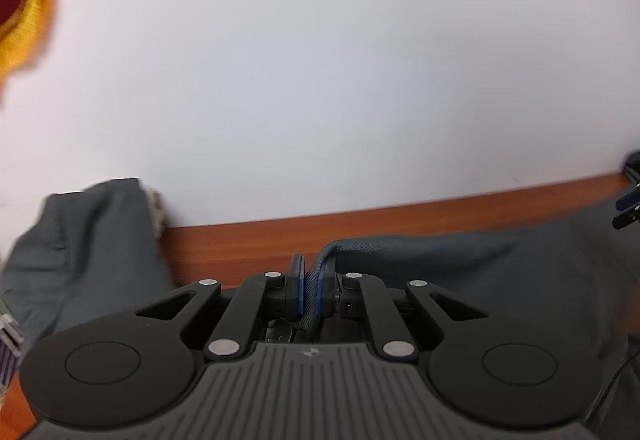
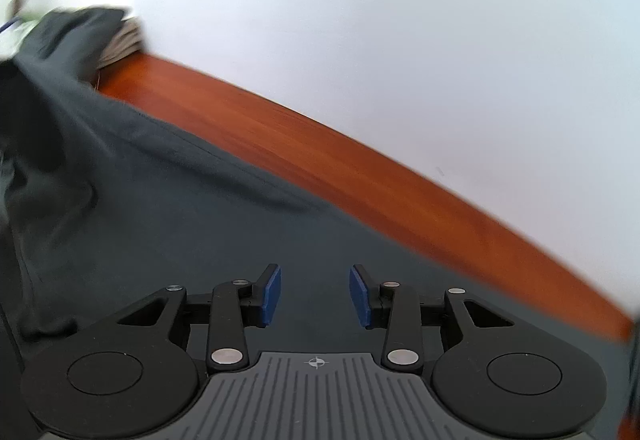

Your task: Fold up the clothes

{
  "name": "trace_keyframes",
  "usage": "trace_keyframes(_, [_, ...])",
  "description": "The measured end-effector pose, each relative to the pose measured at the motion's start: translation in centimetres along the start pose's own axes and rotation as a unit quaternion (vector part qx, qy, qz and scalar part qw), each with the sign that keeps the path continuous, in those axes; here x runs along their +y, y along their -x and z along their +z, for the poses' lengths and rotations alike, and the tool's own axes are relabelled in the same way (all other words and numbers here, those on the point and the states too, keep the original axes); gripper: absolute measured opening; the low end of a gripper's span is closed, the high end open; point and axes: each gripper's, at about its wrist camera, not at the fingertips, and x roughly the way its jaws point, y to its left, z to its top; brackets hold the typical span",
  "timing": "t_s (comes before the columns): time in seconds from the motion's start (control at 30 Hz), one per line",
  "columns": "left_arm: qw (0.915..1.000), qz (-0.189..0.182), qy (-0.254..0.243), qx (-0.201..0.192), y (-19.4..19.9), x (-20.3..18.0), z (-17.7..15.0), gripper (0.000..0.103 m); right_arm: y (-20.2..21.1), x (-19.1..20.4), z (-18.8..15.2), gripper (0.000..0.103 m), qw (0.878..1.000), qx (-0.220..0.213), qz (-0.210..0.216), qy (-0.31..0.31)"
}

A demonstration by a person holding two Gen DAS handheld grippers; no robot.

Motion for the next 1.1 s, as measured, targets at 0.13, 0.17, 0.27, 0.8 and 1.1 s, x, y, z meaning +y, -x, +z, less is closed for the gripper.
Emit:
trace_keyframes(0.13, [0.9974,0.062,0.033,-0.013,2.2,-1.7,0.6,0.009,-3.4,-1.1,1.7,0.049,0.995,-0.011,0.04,0.092])
trace_keyframes(0.17, [0.9959,0.078,0.042,-0.016,2.8,-2.2,0.8,0.009,-4.4,-1.3,2.0,0.051,0.992,-0.01,0.043,0.117])
trace_keyframes(0.27, [0.9905,0.117,0.069,-0.023,4.4,-3.5,1.4,0.009,-7.4,-1.8,2.5,0.059,0.982,-0.005,0.051,0.183])
trace_keyframes(0.8, [0.9642,0.206,0.165,-0.025,4.8,-5.5,3.7,0.009,-14.6,-9.6,1.9,0.057,0.954,0.095,0.13,0.252])
trace_keyframes(1.1, [0.9502,0.209,0.231,-0.014,5.0,-4.1,4.1,0.009,-14.6,-10.2,1.7,0.007,0.951,0.122,0.145,0.244])
